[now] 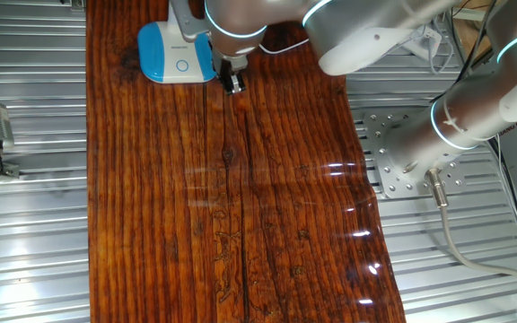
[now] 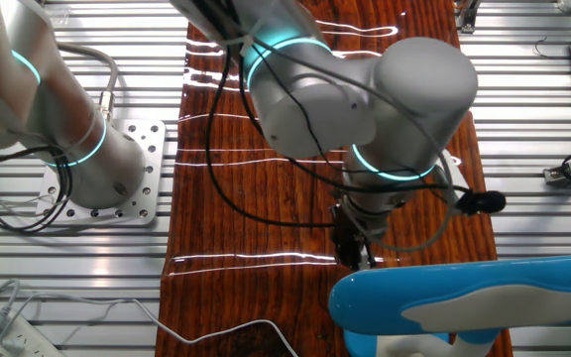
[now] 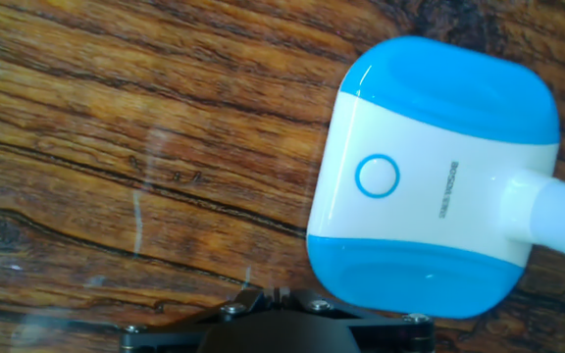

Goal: Turn on the desk lamp by pressing the button

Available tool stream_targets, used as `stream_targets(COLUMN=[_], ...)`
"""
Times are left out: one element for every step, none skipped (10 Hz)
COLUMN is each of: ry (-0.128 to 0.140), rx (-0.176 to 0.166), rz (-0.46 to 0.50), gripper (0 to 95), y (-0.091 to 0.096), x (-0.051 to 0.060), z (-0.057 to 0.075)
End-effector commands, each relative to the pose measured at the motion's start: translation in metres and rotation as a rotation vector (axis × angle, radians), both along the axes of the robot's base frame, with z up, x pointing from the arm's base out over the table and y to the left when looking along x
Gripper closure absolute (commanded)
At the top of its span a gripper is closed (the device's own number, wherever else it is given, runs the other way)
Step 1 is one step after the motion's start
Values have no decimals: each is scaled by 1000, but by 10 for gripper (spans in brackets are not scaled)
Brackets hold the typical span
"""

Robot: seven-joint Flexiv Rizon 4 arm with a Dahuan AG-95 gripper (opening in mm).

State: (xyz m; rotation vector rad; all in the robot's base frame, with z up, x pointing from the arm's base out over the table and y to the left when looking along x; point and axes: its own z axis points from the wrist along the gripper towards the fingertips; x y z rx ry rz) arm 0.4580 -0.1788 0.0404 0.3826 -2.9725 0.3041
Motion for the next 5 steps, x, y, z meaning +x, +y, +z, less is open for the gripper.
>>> stream_targets(ry=[7,9,14,19,24], rx=[-1,-3,-4,-5,-14], rz=[17,24,32,40,58], gripper=[950,950,950,950,950], y=[0,-1,-1,-1,-1], x=[2,4,6,8,10], z=[2,3,4,5,5])
